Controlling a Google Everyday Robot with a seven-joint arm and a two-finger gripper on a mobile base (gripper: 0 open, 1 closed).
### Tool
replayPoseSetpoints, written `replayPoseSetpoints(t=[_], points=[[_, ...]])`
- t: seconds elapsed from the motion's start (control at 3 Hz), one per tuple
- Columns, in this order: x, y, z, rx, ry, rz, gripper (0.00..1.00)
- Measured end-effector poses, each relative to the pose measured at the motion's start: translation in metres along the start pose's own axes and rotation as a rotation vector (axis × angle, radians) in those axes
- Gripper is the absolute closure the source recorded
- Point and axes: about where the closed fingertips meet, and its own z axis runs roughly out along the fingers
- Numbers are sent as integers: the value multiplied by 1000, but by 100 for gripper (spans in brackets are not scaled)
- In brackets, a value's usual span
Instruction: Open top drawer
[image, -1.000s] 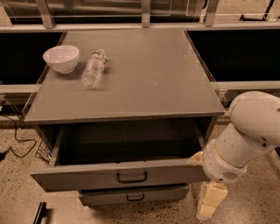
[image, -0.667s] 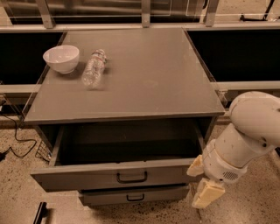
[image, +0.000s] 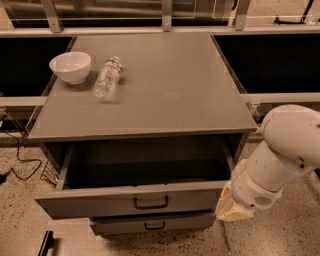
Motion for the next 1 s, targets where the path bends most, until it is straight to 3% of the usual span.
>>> replayPoseSetpoints(t=[1.0], points=[[-26,-48,-15,134,22,-66,100]])
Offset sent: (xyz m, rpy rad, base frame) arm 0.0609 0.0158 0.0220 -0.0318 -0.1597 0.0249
